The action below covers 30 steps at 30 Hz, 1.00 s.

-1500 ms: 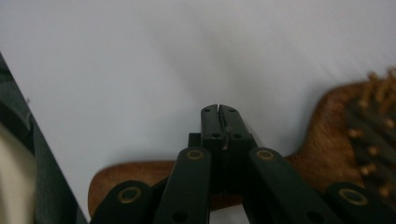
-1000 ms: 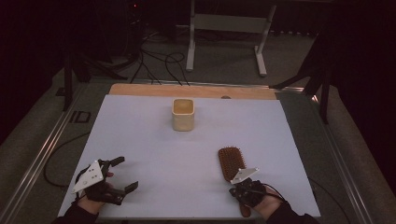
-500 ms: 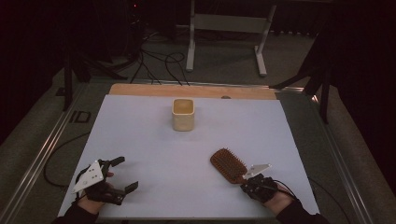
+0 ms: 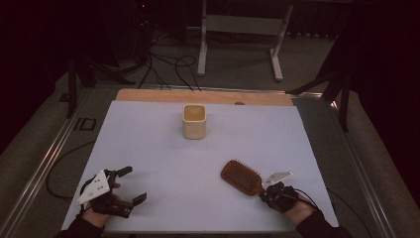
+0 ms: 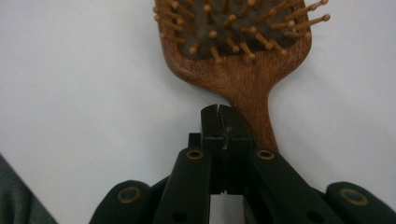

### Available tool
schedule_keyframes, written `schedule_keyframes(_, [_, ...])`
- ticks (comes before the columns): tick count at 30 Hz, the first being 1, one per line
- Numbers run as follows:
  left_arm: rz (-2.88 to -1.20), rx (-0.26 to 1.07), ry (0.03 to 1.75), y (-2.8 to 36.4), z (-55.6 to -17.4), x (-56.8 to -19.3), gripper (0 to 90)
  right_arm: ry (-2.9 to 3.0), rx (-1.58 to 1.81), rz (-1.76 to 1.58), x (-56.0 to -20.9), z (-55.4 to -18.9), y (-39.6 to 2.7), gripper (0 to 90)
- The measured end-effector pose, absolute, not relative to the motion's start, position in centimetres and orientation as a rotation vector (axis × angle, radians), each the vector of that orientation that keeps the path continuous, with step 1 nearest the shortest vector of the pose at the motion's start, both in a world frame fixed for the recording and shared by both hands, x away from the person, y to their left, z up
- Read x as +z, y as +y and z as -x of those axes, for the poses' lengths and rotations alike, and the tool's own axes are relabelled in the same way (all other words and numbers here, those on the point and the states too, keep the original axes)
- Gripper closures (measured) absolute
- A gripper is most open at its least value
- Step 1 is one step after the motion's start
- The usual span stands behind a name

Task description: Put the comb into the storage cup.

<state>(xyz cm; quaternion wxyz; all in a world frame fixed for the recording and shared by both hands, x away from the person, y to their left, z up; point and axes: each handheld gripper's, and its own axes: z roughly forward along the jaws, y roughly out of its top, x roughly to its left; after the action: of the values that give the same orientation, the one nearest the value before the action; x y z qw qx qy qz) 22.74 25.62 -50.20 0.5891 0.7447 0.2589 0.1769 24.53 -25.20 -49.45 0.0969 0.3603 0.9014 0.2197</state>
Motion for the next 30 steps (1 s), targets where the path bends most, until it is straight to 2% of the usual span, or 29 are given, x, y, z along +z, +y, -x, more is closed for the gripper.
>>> schedule_keyframes(18, [-1.731, 0.411, 0.606, 25.6, -22.8, -50.2, 0.1, 2.699, 0.59, -0.942, -46.9, -25.0, -25.9, 89.7])
schedule_keyframes(26, [-1.73, 0.411, 0.608, 25.6, -22.8, -50.2, 0.1, 2.743, 0.547, -0.886, -47.1, -25.7, -25.9, 80.5])
schedule_keyframes(30, [-1.728, 0.409, 0.609, 25.6, -22.8, -50.2, 0.1, 2.756, 0.529, -0.887, -47.2, -26.0, -25.8, 72.1])
